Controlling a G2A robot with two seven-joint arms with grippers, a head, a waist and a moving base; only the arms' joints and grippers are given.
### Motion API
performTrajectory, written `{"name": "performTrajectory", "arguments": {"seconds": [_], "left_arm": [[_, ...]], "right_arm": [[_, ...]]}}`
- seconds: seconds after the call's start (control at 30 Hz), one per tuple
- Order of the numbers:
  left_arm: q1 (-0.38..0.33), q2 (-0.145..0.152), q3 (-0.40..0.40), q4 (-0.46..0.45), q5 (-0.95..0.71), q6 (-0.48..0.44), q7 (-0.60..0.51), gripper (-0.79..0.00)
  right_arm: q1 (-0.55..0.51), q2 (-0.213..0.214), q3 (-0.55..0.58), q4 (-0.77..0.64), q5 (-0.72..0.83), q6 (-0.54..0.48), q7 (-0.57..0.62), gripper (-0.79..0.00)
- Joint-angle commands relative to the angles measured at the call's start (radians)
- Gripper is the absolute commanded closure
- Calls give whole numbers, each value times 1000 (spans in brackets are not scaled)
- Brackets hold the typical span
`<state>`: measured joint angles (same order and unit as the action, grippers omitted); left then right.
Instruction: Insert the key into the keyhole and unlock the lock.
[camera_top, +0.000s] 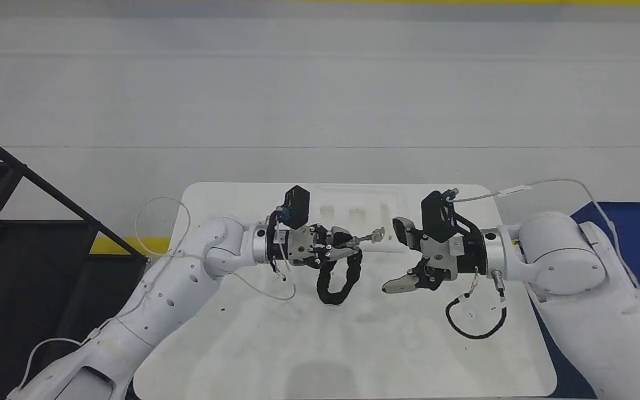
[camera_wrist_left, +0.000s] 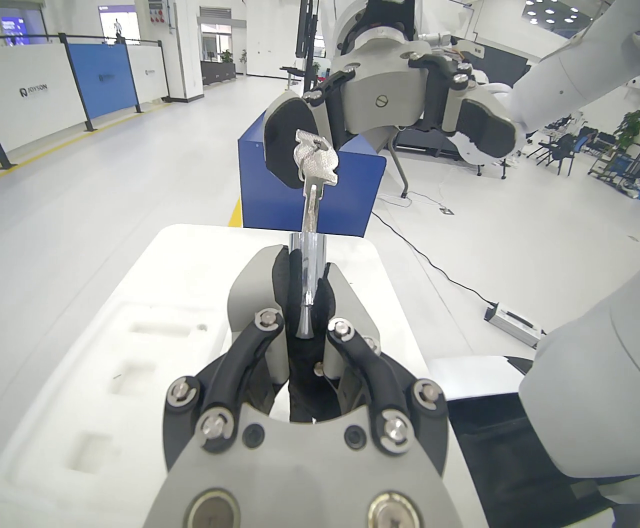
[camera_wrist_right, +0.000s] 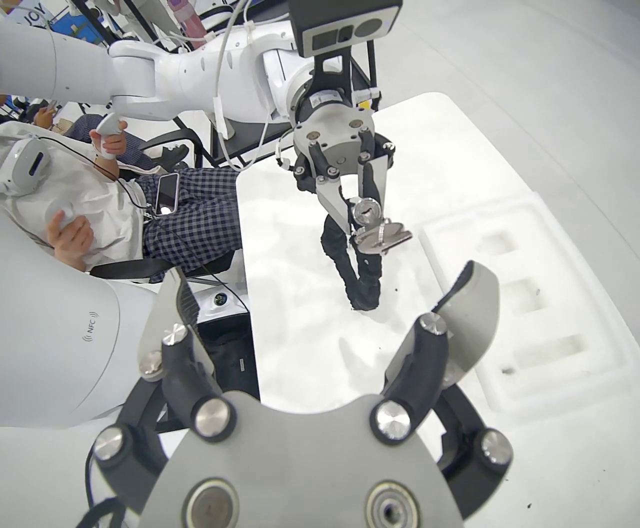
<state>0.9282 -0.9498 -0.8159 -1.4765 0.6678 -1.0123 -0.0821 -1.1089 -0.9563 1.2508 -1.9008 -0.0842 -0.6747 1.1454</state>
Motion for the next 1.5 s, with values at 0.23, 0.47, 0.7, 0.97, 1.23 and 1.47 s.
{"name": "performTrajectory", "arguments": {"seconds": [0.23,0.47,0.7,0.97,1.23,1.47], "left_arm": [[-47,12,34,9,-97,0,-66,0],[-52,17,50,17,-117,0,-84,0],[-56,16,58,22,-115,0,-84,0],[-53,12,56,20,-103,0,-71,0],[-53,2,63,14,-82,0,-61,0],[-52,-3,62,5,-56,0,-52,0]], "right_arm": [[0,0,0,-1,-4,0,0,-785],[43,13,-50,-94,-237,-43,-43,-785],[68,32,-98,-169,-466,-105,-111,-785],[52,39,-107,-194,-516,-126,-138,-785],[90,37,-169,-183,-507,-121,-138,-785],[125,35,-207,-160,-495,-109,-132,-785]]}}
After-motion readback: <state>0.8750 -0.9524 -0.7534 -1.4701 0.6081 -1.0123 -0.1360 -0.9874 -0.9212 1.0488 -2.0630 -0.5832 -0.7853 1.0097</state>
